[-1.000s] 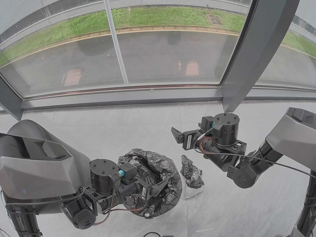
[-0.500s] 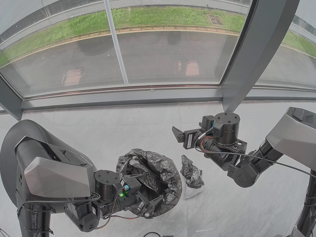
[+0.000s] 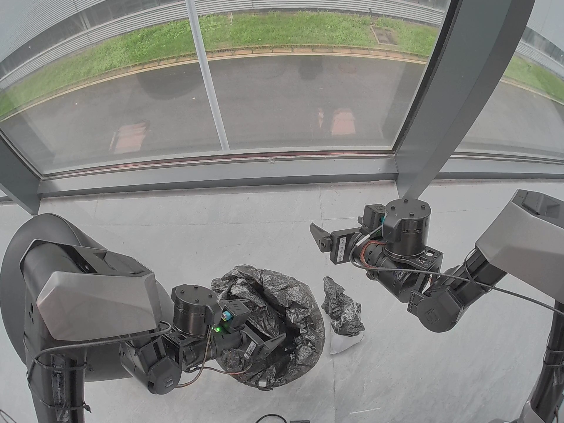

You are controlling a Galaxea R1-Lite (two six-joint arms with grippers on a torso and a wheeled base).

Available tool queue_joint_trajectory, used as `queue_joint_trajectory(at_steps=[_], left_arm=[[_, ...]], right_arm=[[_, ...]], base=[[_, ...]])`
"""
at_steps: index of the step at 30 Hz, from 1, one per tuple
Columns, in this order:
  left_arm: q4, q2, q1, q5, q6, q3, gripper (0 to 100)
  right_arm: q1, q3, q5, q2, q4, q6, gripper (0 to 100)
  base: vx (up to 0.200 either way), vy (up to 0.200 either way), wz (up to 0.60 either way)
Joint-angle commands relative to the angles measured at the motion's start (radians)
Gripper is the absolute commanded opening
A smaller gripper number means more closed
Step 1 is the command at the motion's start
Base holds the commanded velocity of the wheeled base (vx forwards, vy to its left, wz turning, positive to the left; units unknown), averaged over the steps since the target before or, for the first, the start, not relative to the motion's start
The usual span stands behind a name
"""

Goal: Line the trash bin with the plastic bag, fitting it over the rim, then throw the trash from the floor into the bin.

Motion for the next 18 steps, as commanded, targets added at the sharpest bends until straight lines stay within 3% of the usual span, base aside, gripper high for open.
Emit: queue_joint_trajectory(at_steps=[1,18], left_arm=[[0.032,-0.056,-0.001,0.0,0.0,-0.029,100],[0.177,-0.068,0.02,0.022,0.009,-0.147,100]], right_arm=[[-0.003,-0.001,-0.001,-0.004,0.0,-0.001,100],[-0.009,-0.001,0.0,-0.007,-0.002,0.001,100]], base=[[0.0,0.0,0.0],[0.0,0.0,0.0]])
